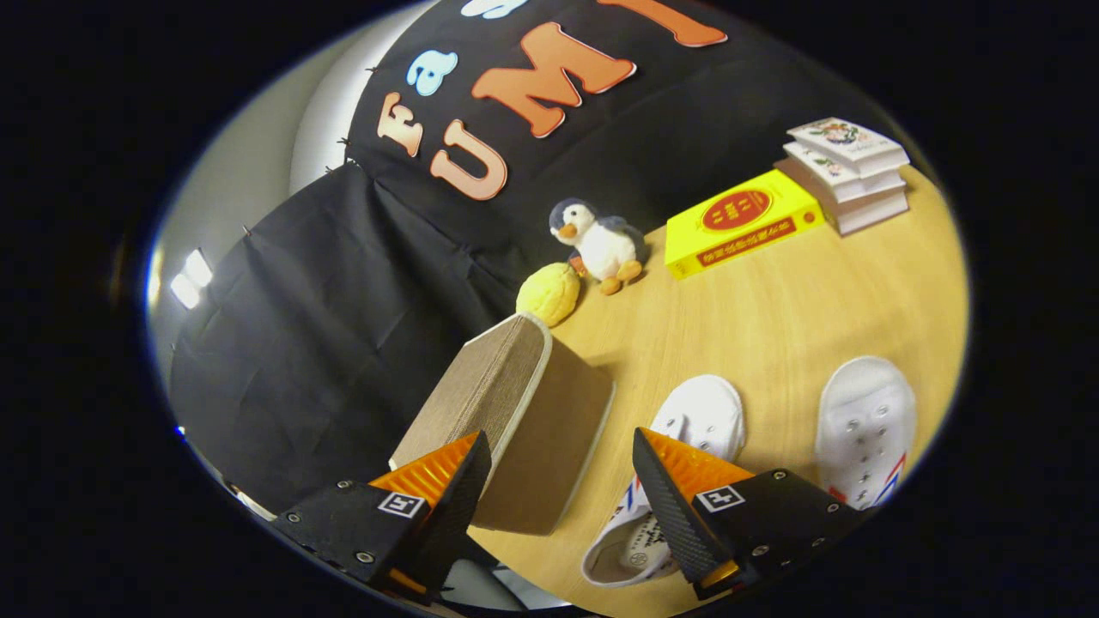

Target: Open the storage box then place both shoes into the box .Put the left shoe in first, then the right shoe, with the right side of both shoes facing outward in a uniform manner.

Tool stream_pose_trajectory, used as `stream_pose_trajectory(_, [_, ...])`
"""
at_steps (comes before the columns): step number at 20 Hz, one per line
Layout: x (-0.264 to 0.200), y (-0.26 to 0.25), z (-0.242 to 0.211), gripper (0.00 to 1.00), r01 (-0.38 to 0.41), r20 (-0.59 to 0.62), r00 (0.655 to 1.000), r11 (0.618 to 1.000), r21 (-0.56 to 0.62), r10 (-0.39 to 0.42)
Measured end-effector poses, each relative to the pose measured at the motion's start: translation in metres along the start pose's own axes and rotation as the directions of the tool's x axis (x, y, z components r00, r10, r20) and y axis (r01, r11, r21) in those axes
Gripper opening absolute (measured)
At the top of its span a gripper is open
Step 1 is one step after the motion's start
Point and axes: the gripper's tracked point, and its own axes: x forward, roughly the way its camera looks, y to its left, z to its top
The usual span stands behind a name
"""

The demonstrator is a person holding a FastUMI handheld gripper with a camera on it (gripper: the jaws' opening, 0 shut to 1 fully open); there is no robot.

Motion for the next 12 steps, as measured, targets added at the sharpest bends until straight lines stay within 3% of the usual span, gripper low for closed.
stream_pose_trajectory(6, [0.035,0.027,-0.019,0.98,-0.176,-0.079,0.978,0.968,0.182,0.192])
stream_pose_trajectory(12, [0.058,0.050,-0.030,0.97,-0.306,-0.114,0.926,0.893,0.329,0.359])
